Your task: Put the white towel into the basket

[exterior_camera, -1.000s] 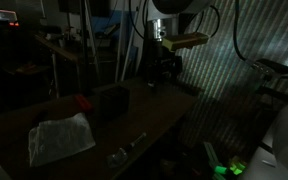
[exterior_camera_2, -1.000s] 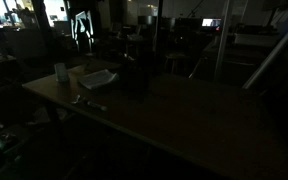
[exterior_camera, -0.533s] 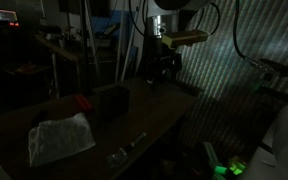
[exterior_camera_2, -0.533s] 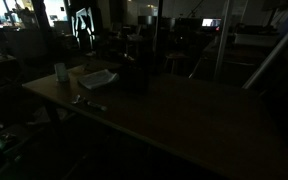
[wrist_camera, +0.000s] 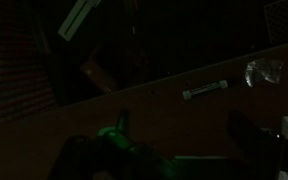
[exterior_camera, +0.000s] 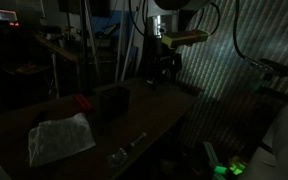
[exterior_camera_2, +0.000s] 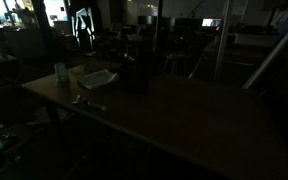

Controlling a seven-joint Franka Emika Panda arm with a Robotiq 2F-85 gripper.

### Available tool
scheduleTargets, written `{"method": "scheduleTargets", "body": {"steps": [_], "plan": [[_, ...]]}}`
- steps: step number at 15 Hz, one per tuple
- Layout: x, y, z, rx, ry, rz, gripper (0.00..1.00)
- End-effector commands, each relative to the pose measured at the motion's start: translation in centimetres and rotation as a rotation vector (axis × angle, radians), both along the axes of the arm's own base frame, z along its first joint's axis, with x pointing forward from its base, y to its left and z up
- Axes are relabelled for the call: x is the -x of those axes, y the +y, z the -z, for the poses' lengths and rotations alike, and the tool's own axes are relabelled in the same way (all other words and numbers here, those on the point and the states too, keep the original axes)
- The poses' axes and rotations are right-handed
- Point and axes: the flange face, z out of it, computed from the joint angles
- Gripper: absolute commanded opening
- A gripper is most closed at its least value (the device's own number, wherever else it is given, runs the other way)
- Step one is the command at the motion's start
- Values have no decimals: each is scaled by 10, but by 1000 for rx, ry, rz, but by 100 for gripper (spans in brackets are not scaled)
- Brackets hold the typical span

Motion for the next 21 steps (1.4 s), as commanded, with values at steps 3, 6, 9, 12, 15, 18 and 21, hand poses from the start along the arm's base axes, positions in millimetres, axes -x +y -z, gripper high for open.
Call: {"method": "scheduleTargets", "body": {"steps": [3,6,9,12,15,18,21], "plan": [[0,0,0,0,1,0,100],[0,0,0,0,1,0,100],[-9,9,0,1,-2,-32,100],[-27,33,-2,3,-29,-125,100],[-53,73,-9,7,-101,-252,100],[-79,117,-18,9,-185,-374,100],[-111,165,-24,26,-276,-513,100]]}}
